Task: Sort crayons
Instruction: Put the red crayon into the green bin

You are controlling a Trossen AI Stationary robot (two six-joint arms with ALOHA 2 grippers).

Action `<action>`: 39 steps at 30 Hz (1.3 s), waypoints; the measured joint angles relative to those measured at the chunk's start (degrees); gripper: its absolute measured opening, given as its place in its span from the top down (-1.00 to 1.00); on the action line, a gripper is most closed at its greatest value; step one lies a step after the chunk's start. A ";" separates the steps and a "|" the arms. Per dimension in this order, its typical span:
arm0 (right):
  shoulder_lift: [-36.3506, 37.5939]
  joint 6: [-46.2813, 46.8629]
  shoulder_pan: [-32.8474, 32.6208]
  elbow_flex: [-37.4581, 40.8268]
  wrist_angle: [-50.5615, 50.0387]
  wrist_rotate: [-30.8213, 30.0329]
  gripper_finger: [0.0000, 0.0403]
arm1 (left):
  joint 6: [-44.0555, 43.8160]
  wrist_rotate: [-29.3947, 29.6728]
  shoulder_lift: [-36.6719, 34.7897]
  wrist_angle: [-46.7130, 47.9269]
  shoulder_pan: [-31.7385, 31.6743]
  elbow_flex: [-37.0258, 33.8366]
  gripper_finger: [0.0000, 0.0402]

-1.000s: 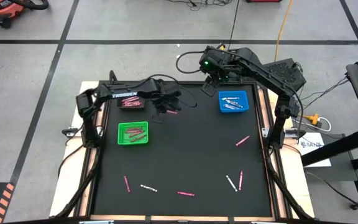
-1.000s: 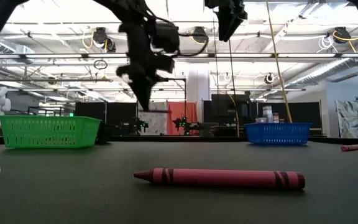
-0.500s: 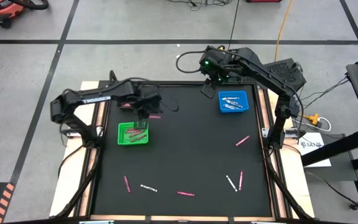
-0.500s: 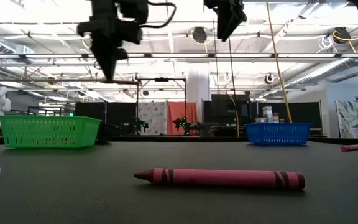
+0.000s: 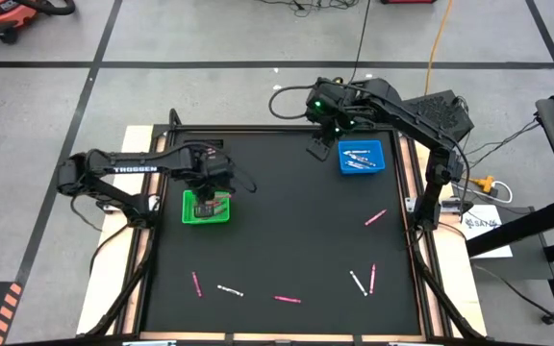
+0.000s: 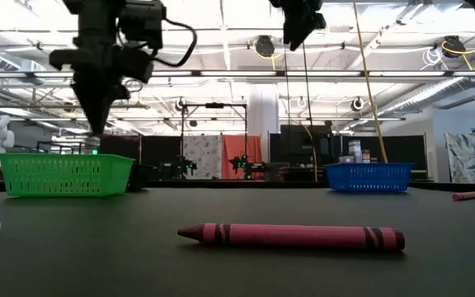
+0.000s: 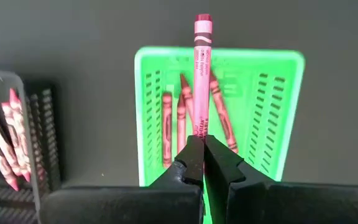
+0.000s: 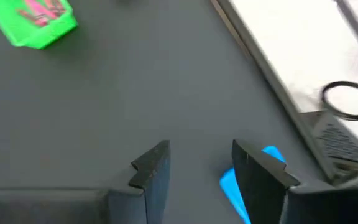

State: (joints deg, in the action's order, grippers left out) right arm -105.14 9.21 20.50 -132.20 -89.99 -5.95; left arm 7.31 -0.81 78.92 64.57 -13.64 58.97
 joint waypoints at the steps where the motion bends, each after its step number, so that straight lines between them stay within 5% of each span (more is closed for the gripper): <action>1: 0.02 0.42 -0.37 0.00 0.00 0.45 0.22 | -0.59 0.41 -0.35 -0.03 -0.04 -0.93 1.00; 11: 0.04 6.33 -7.23 0.00 0.01 9.82 0.22 | -3.01 1.02 -3.08 -4.48 -0.10 -9.95 1.00; 17: 0.04 10.99 -15.23 0.00 -0.01 10.45 0.22 | -5.54 1.04 -3.03 -6.42 -0.10 -14.27 1.00; 25: 0.11 18.70 -27.13 3.09 -0.05 -0.87 0.22 | -5.34 1.04 -3.03 -7.99 -0.10 -16.30 1.00; 39: 0.63 30.55 -35.62 19.12 -0.09 -7.72 0.22 | -5.31 -1.77 -3.03 -8.83 -0.10 -16.30 1.00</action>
State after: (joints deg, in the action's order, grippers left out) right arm -104.51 39.76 -15.12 -113.08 -90.08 -13.67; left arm 2.00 -2.58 75.90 55.75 -13.74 42.68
